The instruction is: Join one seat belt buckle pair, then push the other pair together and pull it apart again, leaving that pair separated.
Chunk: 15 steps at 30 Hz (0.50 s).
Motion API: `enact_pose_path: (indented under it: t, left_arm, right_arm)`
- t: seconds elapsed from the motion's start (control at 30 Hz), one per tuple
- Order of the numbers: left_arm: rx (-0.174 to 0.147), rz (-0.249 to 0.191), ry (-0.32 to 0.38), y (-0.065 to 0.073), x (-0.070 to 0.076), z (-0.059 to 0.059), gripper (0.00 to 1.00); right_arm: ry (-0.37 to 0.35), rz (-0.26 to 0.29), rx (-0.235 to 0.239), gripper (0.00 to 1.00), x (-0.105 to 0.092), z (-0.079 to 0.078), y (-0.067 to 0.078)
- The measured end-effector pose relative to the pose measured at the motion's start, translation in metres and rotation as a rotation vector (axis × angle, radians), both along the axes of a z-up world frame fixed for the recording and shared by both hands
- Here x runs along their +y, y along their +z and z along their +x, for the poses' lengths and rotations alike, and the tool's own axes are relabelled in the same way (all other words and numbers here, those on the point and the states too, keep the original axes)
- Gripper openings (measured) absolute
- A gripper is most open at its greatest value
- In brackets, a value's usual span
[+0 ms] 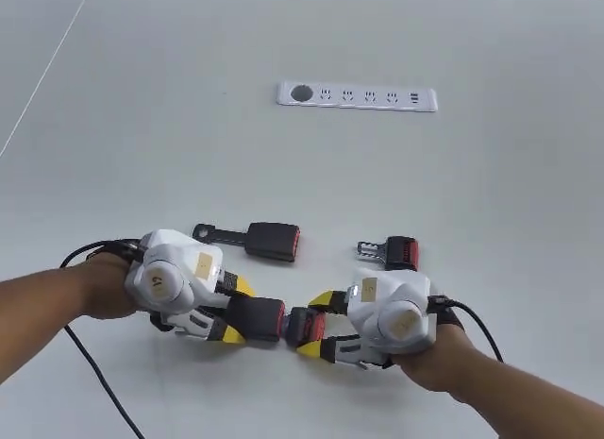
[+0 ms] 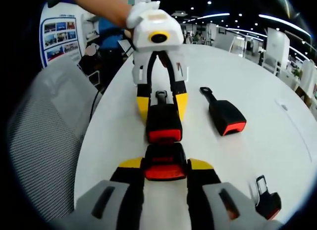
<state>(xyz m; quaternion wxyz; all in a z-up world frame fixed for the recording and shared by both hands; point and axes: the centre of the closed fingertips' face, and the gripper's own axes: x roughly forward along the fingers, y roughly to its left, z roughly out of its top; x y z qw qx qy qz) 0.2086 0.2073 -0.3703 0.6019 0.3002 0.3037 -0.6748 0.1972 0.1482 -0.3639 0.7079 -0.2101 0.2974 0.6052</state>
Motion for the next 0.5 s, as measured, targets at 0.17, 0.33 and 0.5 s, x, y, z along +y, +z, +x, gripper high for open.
enact_pose_path:
  t: [0.17, 0.33, 0.5]
  left_arm:
    - [0.003, 0.002, -0.001, -0.0005, 0.0001, -0.0002, 0.33]
    - [0.004, 0.005, -0.005, -0.0007, 0.0004, -0.0005, 0.33]
    - [0.003, 0.01, -0.004, 0.0001, -0.0005, -0.0008, 0.33]
  right_arm:
    - [0.001, -0.001, -0.002, 0.31, -0.0009, -0.0001, -0.0003]
    - [0.004, 0.002, 0.0, 0.31, -0.0011, 0.0001, -0.0002]
    - [0.002, 0.004, 0.002, 0.32, -0.0012, 0.0006, 0.0002]
